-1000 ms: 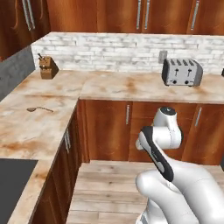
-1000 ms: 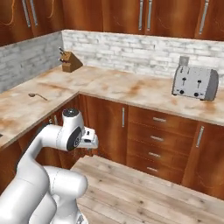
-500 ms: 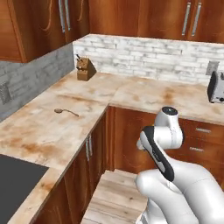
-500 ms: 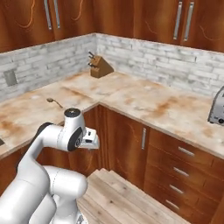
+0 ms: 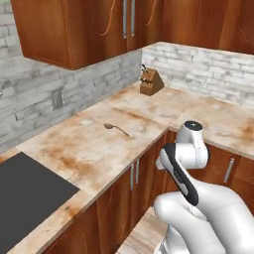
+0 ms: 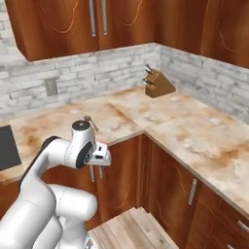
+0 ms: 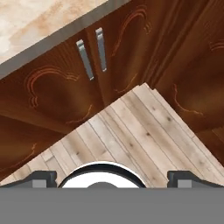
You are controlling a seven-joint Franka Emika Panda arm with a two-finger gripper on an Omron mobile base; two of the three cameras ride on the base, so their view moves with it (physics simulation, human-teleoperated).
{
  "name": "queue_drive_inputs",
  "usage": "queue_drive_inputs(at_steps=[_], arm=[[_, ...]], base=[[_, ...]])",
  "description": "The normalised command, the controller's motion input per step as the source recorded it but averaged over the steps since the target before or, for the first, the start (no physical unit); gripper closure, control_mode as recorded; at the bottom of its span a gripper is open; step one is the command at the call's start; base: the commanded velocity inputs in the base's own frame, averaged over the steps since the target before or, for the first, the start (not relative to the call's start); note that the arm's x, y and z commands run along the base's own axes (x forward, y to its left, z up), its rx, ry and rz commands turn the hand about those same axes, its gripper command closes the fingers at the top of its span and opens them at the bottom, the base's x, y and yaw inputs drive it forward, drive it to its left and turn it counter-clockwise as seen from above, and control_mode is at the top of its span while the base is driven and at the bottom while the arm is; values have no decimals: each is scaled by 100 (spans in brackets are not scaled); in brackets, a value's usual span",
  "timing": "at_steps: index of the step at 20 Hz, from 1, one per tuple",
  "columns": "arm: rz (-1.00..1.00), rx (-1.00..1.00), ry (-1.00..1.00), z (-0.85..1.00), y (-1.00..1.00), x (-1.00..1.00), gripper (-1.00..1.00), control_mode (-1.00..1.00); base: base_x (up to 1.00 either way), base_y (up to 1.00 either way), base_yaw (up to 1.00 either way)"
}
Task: Take the fork and place it on the left side of the plate. Then take the spoon and place it on the right side of the plate. Make sure they're directly next to the plate.
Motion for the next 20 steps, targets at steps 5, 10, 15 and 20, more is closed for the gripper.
queue_drive_inputs(at_steps=[5, 10, 15, 20], arm=[[0, 0, 0, 0, 0, 0, -100, 100], [0, 0, 0, 0, 0, 0, -100, 100], [0, 0, 0, 0, 0, 0, -100, 100], [0, 0, 0, 0, 0, 0, -100, 100]], base=[[70, -8, 49], [63, -20, 45], [41, -38, 38], [31, -43, 36]])
